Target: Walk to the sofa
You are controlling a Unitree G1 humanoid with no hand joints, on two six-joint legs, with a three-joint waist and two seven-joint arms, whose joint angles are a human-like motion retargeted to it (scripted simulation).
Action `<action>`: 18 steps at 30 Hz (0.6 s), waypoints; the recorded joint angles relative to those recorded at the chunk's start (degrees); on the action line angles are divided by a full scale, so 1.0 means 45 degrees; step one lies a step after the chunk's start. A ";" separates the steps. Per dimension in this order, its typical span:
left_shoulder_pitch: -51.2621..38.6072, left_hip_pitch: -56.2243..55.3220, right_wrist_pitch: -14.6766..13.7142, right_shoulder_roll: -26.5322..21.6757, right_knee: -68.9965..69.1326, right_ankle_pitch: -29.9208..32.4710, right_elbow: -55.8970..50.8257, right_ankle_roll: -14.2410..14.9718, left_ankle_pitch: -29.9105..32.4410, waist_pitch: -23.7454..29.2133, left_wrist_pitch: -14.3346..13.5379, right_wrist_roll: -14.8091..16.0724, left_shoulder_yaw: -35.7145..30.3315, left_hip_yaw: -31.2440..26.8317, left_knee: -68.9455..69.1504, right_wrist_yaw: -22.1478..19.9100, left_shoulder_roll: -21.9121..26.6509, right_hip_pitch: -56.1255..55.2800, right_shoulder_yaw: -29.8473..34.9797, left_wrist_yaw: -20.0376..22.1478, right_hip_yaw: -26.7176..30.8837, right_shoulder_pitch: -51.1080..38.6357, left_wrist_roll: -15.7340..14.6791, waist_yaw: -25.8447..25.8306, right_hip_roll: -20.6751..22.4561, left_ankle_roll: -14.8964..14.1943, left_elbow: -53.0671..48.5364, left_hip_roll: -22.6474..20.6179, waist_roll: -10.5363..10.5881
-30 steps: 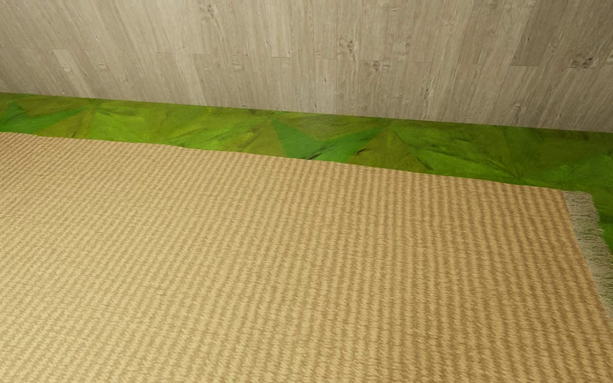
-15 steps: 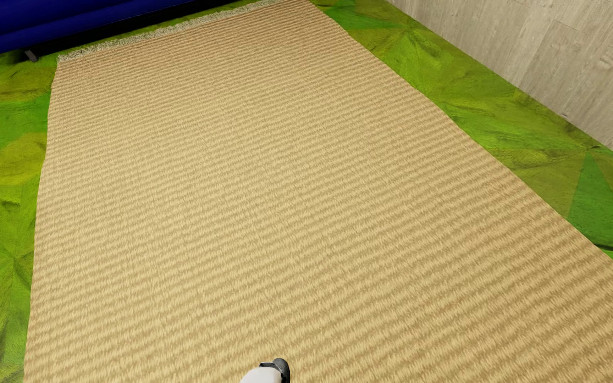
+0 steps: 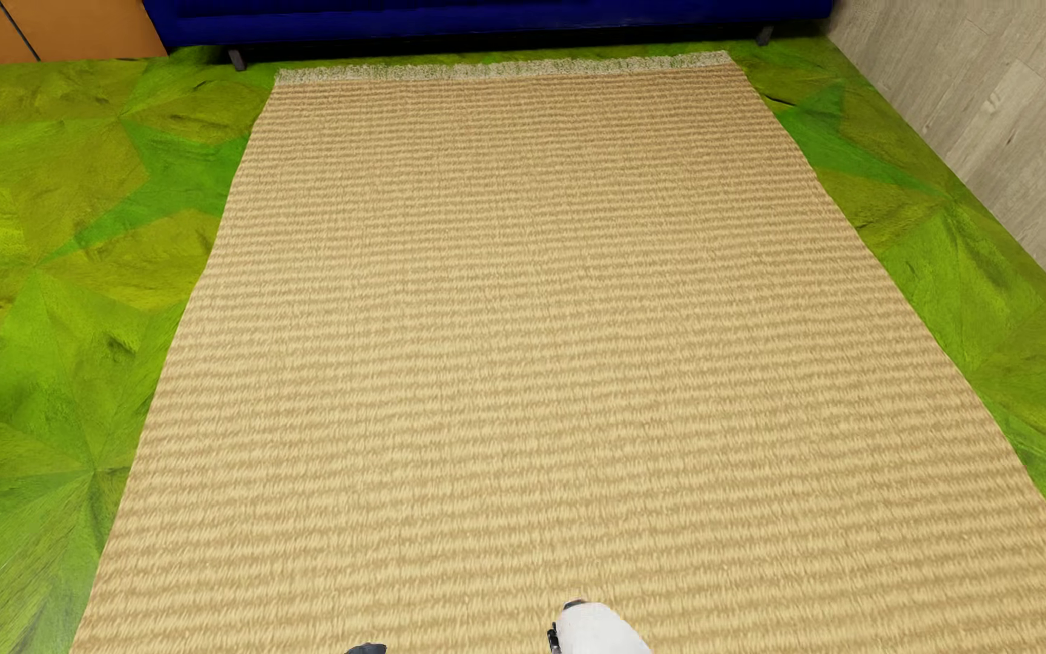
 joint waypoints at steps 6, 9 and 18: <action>-0.1052 0.2620 0.0000 0.0053 -0.0360 0.1280 0.1238 0.0000 0.2314 -0.0479 0.0000 0.0000 0.1974 0.0000 0.2223 0.0000 -0.0133 -0.1816 0.0534 0.0000 0.0000 0.0617 0.0000 -0.1597 0.0501 0.0000 -0.1428 0.2614 0.0774; -0.0473 -0.1163 0.0000 0.0508 0.0233 -0.0329 0.0730 0.0000 0.5684 -0.0283 0.0000 0.0000 0.0387 0.0000 1.0743 0.0000 -0.0274 0.0700 0.0042 0.0000 0.0000 -0.0135 0.0000 0.0228 0.1565 0.0000 0.0253 0.2543 0.0800; 0.3681 -0.8036 0.0000 0.0351 -0.3974 -0.2066 -0.5869 0.0000 0.0203 -0.0443 0.0000 0.0000 -0.3678 0.0000 0.0613 0.0000 -0.0613 0.9582 -0.2664 0.0000 0.0000 -0.3450 0.0000 0.5893 0.1014 0.0000 0.4293 0.1554 -0.0023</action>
